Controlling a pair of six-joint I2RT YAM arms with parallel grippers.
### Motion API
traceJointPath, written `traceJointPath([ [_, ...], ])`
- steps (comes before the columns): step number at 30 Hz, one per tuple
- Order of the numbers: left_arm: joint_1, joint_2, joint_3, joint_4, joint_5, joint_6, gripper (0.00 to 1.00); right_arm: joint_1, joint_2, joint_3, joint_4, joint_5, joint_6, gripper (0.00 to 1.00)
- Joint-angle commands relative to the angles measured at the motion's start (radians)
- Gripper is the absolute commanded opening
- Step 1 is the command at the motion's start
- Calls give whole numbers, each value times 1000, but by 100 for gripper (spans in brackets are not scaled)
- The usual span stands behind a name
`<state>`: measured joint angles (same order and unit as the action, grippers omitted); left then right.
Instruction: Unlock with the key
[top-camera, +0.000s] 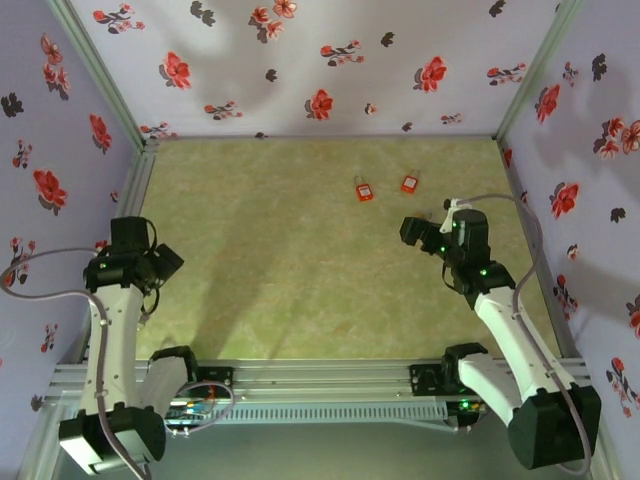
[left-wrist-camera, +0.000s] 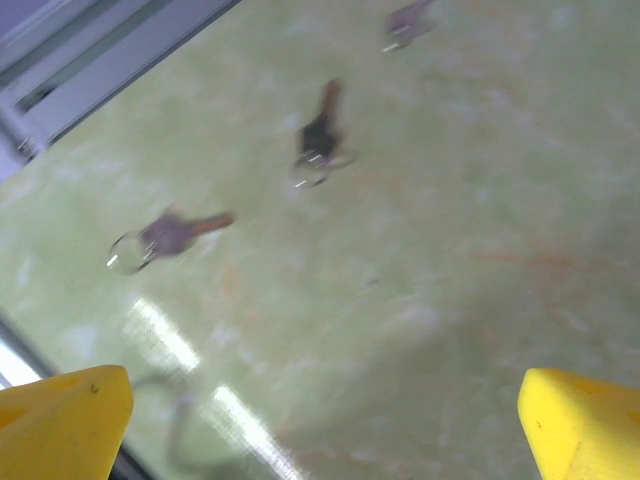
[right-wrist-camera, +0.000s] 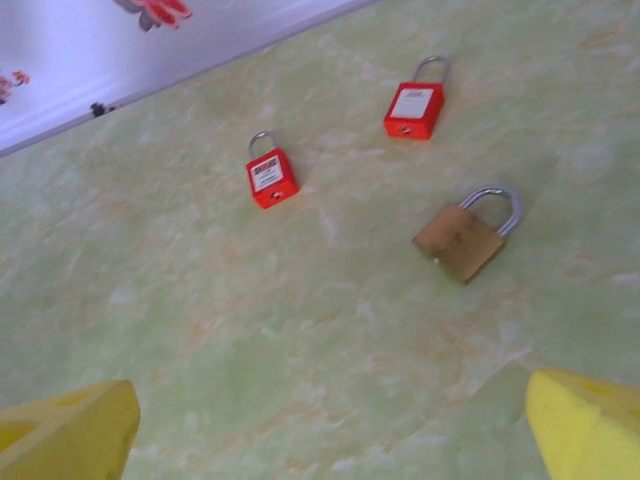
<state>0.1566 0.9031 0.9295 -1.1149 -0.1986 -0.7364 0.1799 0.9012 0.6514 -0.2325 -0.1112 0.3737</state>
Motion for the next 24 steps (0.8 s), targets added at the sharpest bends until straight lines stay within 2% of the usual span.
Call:
traceJointPath([
  [1, 76, 17, -1, -151, -31, -74, 99, 10, 17, 46, -49, -56, 23, 99],
  [10, 209, 104, -50, -87, -45, -108, 97, 12, 53, 88, -110, -68, -19, 99],
  [17, 326, 153, -138, -51, -60, -211, 96, 13, 86, 130, -133, -77, 6, 99],
  [24, 376, 196, -173, 24, -97, -175, 95, 17, 115, 161, -155, -78, 15, 99],
])
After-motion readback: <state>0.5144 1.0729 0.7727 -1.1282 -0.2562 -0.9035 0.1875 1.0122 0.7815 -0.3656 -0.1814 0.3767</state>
